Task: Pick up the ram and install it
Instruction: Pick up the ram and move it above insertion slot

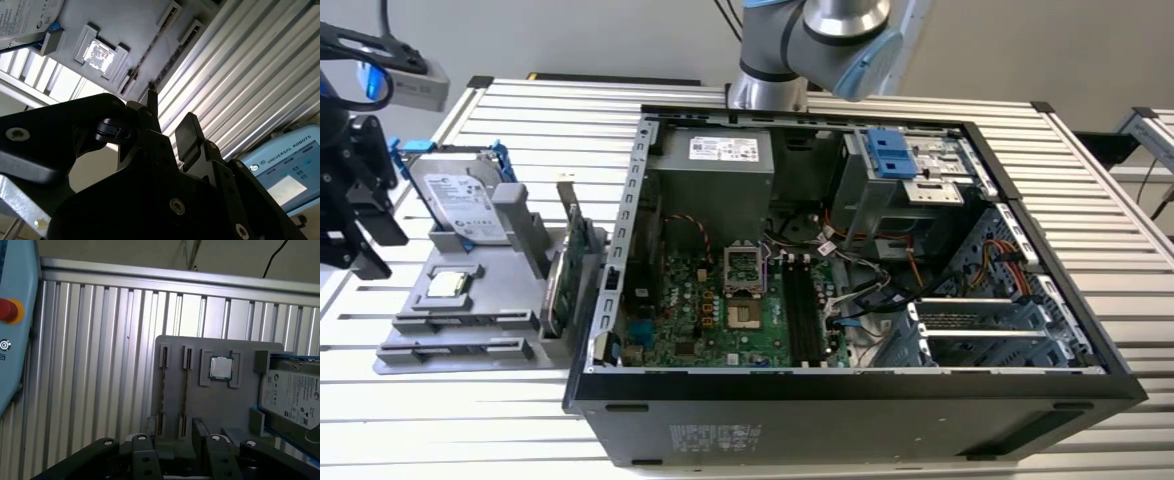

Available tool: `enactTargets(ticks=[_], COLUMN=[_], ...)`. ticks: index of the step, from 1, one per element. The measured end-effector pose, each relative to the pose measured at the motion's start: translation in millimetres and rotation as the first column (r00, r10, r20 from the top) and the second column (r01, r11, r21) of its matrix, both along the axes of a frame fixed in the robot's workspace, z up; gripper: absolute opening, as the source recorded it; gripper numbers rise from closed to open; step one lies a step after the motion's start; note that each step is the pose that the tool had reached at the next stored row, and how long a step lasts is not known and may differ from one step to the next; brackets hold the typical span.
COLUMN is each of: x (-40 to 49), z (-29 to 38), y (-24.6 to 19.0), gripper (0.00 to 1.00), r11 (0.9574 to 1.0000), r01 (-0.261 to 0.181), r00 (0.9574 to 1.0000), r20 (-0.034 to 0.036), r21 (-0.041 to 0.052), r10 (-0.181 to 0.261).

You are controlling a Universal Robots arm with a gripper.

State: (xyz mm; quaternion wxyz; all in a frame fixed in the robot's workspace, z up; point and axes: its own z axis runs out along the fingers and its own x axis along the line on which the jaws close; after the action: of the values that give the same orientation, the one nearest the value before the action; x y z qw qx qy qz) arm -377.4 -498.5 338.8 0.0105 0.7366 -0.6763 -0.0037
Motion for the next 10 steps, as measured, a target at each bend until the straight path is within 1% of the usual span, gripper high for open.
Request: enactTargets(ticks=[10], x=[0.0], z=[-6.9], y=[0.0], gripper=[1.00], r11=[1.0000], r01=[0.000], r00=[1.0000], r20=[0.0000], r21=[-0.0077], r10=[0.000])
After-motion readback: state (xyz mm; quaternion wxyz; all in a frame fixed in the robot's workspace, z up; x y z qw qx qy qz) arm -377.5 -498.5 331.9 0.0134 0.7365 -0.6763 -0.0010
